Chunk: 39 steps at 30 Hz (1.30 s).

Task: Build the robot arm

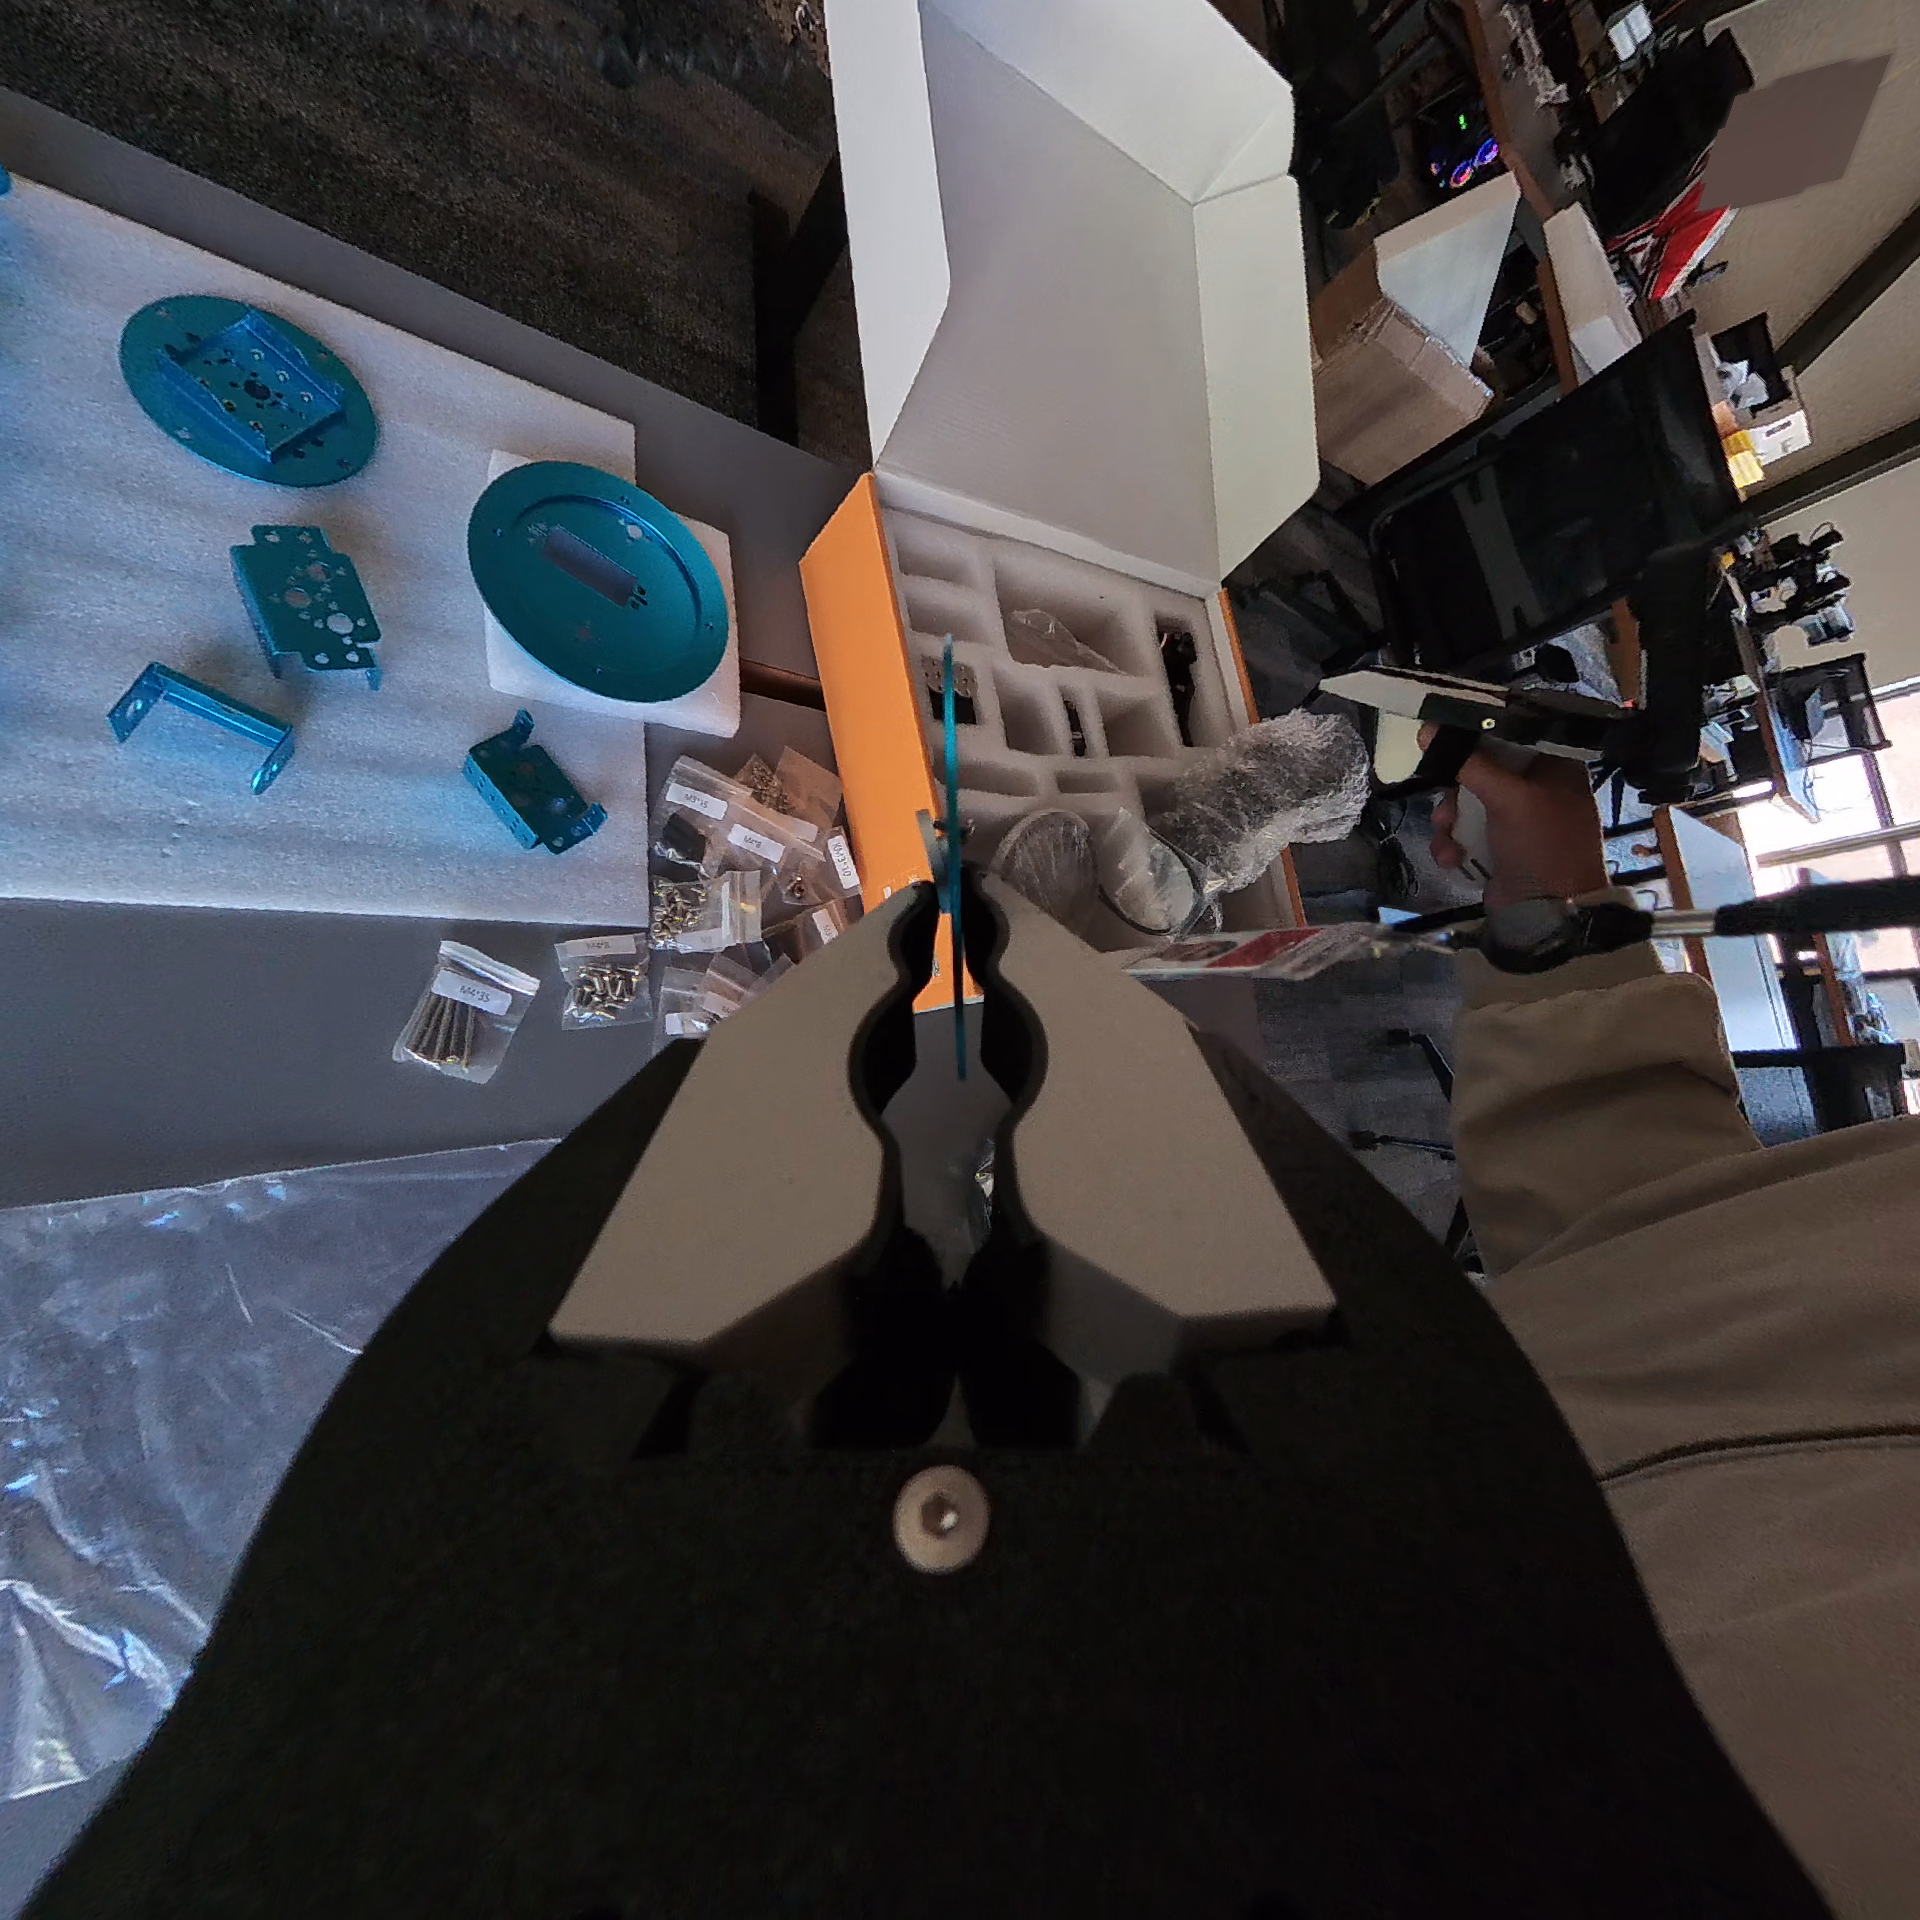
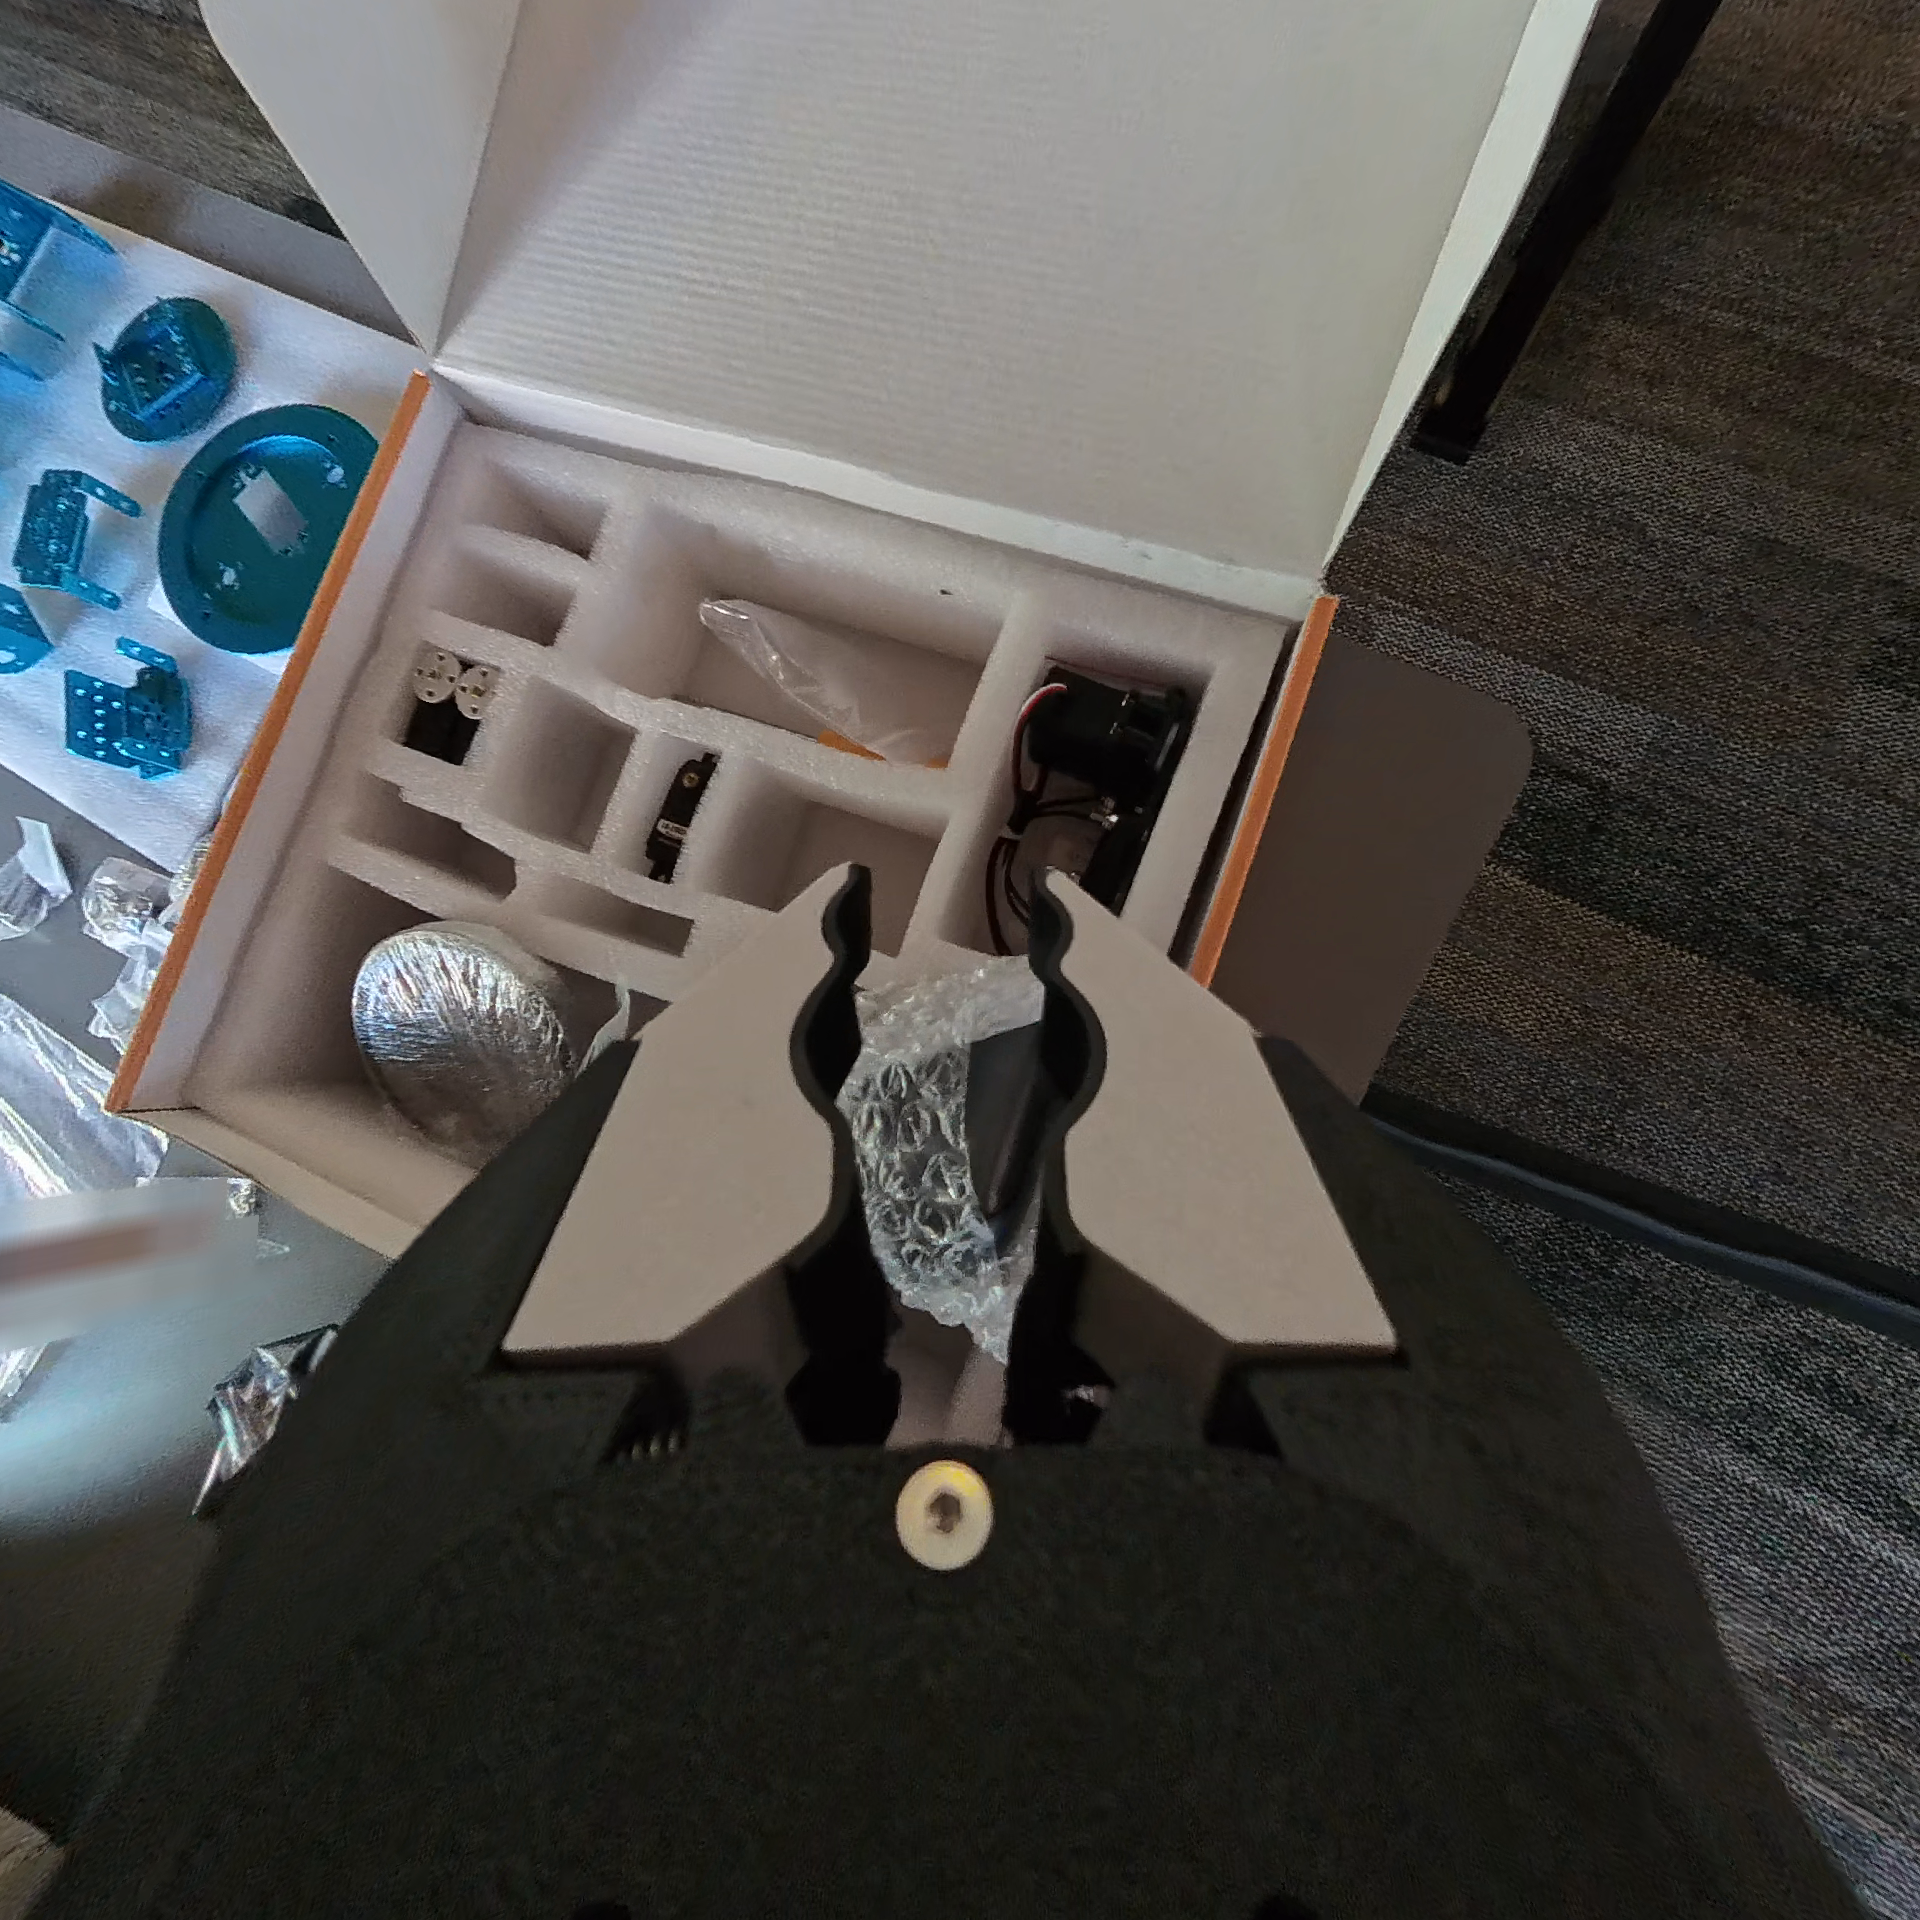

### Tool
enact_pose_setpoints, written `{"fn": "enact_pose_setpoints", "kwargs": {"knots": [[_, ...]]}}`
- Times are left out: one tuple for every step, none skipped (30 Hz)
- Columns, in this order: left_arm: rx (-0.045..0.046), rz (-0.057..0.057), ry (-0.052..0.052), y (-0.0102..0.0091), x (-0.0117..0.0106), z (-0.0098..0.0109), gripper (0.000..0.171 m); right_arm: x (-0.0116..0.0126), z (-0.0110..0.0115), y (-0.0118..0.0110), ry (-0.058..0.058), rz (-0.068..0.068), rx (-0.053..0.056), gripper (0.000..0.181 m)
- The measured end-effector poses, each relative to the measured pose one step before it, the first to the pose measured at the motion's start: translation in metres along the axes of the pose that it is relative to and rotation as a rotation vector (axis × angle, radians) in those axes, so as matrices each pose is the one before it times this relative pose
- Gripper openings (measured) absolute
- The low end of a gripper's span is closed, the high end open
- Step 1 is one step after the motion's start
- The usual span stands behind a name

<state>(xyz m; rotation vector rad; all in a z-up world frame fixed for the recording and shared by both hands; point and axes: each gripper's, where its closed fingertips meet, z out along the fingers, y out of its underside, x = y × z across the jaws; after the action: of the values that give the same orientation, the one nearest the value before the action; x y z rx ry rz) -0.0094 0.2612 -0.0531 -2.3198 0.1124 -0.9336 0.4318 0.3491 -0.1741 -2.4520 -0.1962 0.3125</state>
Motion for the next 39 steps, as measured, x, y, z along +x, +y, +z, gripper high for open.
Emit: {"fn": "enact_pose_setpoints", "kwargs": {"knots": [[-0.00313,-0.0013,0.0030,-0.00031,-0.00044,0.00135,0.005,-0.00162,0.00125,0.00012,-0.0097,0.0087,0.0001,0.029],[-0.00119,0.0000,0.0013,-0.00024,-0.00055,0.00099,0.005,-0.00272,0.00113,-0.00050,-0.0140,0.0096,0.0016,0.028],[-0.00052,0.0001,0.0023,-0.00033,-0.00046,0.00063,0.005,-0.00359,0.00104,-0.00107,-0.0144,0.0081,0.0048,0.028],[-0.00199,-0.0011,0.0036,0.00010,-0.00018,0.00030,0.005,-0.00444,0.00116,-0.00138,-0.0145,0.0068,0.0056,0.028],[0.00007,-0.0001,0.0018,0.00006,-0.00044,-0.00029,0.005,-0.00603,0.00137,-0.00110,-0.0176,0.0038,0.0036,0.028],[0.00178,0.0007,0.0011,0.00004,-0.00068,-0.00087,0.005,-0.00666,0.00181,-0.00045,-0.0162,0.0007,0.0008,0.027],[0.00110,-0.0002,0.0016,0.00037,-0.00081,-0.00128,0.004,-0.00742,0.00249,0.00003,-0.0154,-0.0028,-0.0004,0.027],[0.00256,-0.0007,0.0010,0.00037,-0.00098,-0.00171,0.004,-0.00811,0.00319,0.00054,-0.0145,-0.0060,-0.0026,0.027],[0.00422,-0.0015,-0.0001,0.00031,-0.00133,-0.00225,0.004,-0.00814,0.00358,0.00100,-0.0115,-0.0075,-0.0045,0.027],[0.00390,-0.0031,-0.0006,0.00051,-0.00152,-0.00253,0.005,-0.00874,0.00410,0.00152,-0.0124,-0.0086,-0.0077,0.026],[0.00386,-0.0033,-0.0010,0.00065,-0.00186,-0.00285,0.005,-0.00888,0.00421,0.00192,-0.0129,-0.0090,-0.0099,0.026],[0.00406,-0.0032,-0.0012,0.00058,-0.00203,-0.00314,0.005,-0.00929,0.00439,0.00143,-0.0147,-0.0088,-0.0060,0.026],[0.00484,-0.0028,-0.0021,0.00050,-0.00230,-0.00344,0.005,-0.00943,0.00450,0.00128,-0.0163,-0.0078,-0.0029,0.027],[0.00537,-0.0030,-0.0030,0.00043,-0.00261,-0.00366,0.005,-0.00910,0.00474,0.00169,-0.0145,-0.0081,-0.0051,0.027],[0.00503,-0.0048,-0.0029,0.00051,-0.00283,-0.00377,0.005,-0.00750,0.00459,0.00242,-0.0056,-0.0110,-0.0089,0.027],[0.00529,-0.0064,-0.0028,0.00062,-0.00289,-0.00376,0.005,-0.00565,0.00423,0.00294,0.0028,-0.0152,-0.0124,0.027],[0.00535,-0.0060,-0.0022,0.00057,-0.00284,-0.00393,0.005,-0.00491,0.00353,0.00205,0.0040,-0.0172,-0.0090,0.027],[0.00466,-0.0047,-0.0030,0.00063,-0.00308,-0.00381,0.005,-0.00383,0.00265,0.00105,0.0056,-0.0164,-0.0035,0.027],[0.00461,-0.0041,-0.0028,0.00054,-0.00306,-0.00351,0.005,-0.00191,0.00193,0.00063,0.0100,-0.0095,-0.0026,0.027],[0.00449,-0.0051,-0.0011,0.00045,-0.00282,-0.00329,0.005,-0.00146,0.00148,0.00007,0.0026,-0.0069,-0.0022,0.027],[0.00377,-0.0051,-0.0005,0.00039,-0.00273,-0.00299,0.005,-0.00039,0.00116,-0.00053,-0.0023,-0.0069,-0.0002,0.027],[0.00356,-0.0043,-0.0027,0.00029,-0.00272,-0.00263,0.005,0.00196,0.00141,-0.00104,-0.0010,-0.0141,0.0003,0.027],[0.00350,-0.0045,-0.0011,0.00015,-0.00217,-0.00249,0.005,0.00521,0.00156,-0.00133,0.0029,-0.0289,-0.0070,0.027],[0.00153,-0.0047,0.0023,0.00031,-0.00131,-0.00208,0.005,0.00811,0.00147,-0.00263,0.0047,-0.0460,-0.0138,0.028],[-0.00044,-0.0012,0.0013,0.00040,-0.00113,-0.00171,0.005,0.00595,0.00129,-0.00610,-0.0226,-0.0552,-0.0121,0.027],[0.00016,0.0022,-0.0013,0.00044,-0.00105,-0.00156,0.004,0.00140,0.00261,-0.00764,-0.0596,-0.0421,-0.0148,0.026],[0.00127,0.0000,0.0010,0.00036,-0.00067,-0.00091,0.004,-0.00145,0.00540,-0.00749,-0.0867,-0.0251,-0.0215,0.025],[0.00194,-0.0048,0.0052,0.00036,0.00000,-0.00014,0.005,-0.00183,0.00902,-0.00562,-0.0924,-0.0123,-0.0307,0.025],[0.00354,-0.0064,0.0055,0.00028,0.00008,0.00048,0.005,-0.00099,0.01279,-0.00162,-0.0873,-0.0139,-0.0423,0.026],[0.00382,-0.0062,0.0061,0.00029,0.00044,0.00121,0.005,0.00653,0.01360,0.00058,-0.0466,-0.0140,-0.0405,0.028],[0.00252,-0.0051,0.0074,0.00026,0.00096,0.00150,0.005,0.01136,0.01255,0.00174,-0.0210,0.0009,-0.0359,0.028],[0.00262,-0.0016,0.0056,0.00007,0.00106,0.00152,0.005,0.00890,0.01110,0.00136,-0.0358,0.0058,-0.0367,0.028],[0.00193,0.0019,0.0038,-0.00001,0.00120,0.00132,0.005,0.01011,0.00857,0.00022,-0.0164,0.0034,-0.0281,0.028],[-0.00057,0.0044,0.0023,0.00016,0.00101,0.00100,0.005,0.00778,0.00629,0.00059,-0.0043,-0.0184,-0.0289,0.024],[-0.00253,0.0067,0.0002,0.00031,0.00070,0.00059,0.005,0.00819,0.00559,0.00389,0.0206,-0.0410,-0.0469,0.020],[-0.00284,0.0070,-0.0025,0.00056,-0.00012,0.00017,0.004,0.00939,0.00575,0.00752,0.0391,-0.0422,-0.0645,0.019],[-0.00339,0.0036,-0.0014,0.00077,-0.00047,-0.00002,0.005,0.00462,0.00627,0.00667,0.0134,-0.0380,-0.0531,0.021],[-0.00328,-0.0015,0.0010,0.00085,-0.00049,-0.00003,0.005,0.00371,0.00395,0.00026,0.0078,-0.0154,-0.0081,0.021],[-0.00108,-0.0031,0.0002,0.00053,-0.00098,-0.00011,0.005,0.00538,0.00263,0.00300,0.0254,-0.0218,-0.0297,0.021]]}}
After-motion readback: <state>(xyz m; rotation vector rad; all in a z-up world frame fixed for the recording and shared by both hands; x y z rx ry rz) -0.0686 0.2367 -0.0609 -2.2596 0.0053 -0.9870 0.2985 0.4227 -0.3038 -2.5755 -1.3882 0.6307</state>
